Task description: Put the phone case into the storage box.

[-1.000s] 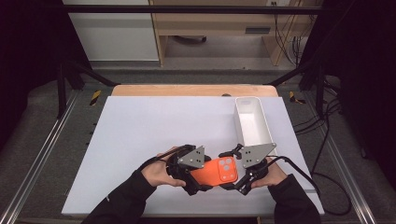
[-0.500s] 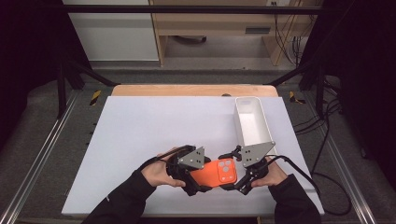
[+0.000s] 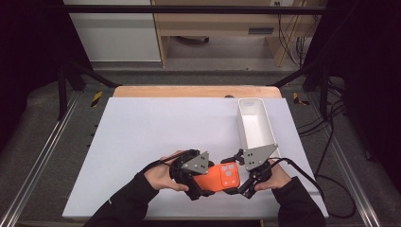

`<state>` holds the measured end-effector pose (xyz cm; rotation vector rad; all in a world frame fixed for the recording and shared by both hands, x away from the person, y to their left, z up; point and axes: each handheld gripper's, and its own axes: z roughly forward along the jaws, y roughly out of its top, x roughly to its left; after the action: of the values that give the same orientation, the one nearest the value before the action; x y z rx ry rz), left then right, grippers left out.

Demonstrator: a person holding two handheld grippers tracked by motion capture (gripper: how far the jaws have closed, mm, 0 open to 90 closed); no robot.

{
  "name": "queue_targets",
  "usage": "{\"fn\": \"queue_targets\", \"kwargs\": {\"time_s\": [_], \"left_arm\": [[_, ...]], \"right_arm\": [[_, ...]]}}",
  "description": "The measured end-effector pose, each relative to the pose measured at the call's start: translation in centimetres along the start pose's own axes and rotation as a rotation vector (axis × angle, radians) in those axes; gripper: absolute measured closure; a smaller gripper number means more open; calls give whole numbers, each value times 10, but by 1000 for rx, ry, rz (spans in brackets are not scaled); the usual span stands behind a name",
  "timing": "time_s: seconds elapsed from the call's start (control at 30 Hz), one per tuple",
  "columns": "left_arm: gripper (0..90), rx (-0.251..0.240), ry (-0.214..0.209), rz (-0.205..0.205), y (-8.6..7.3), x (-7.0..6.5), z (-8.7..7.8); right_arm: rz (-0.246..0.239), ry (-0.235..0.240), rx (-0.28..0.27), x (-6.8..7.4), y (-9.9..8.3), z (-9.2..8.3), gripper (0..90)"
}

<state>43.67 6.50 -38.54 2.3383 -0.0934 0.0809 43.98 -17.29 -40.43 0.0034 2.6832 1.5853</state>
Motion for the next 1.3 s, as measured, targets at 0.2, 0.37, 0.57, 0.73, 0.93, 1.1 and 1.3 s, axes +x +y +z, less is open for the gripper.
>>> {"fn": "queue_targets", "kwargs": {"time_s": [0.2, 0.37, 0.57, 0.73, 0.93, 1.1, 1.3], "left_arm": [[143, 0, 2, 6, -1, 0, 1], [142, 6, 0, 0, -1, 0, 2], [141, 9, -6, -5, -1, 1, 3], [141, 2, -4, -15, -1, 2, 3], [70, -20, 9, -42, 1, 2, 0], [15, -40, 45, -74, 0, 3, -8], [3, -69, 79, -128, -7, 6, -20]], "right_arm": [[-4, -2, 6, 1, 0, 0, 163], [-2, -2, 14, 0, 0, 1, 166], [4, 1, 17, 0, 0, 1, 166], [5, -5, 19, 0, 0, 0, 166], [7, -22, 12, 0, 3, -6, 166], [7, -42, 16, -1, 4, -11, 165], [1, -71, 42, -2, 7, -17, 164]]}}
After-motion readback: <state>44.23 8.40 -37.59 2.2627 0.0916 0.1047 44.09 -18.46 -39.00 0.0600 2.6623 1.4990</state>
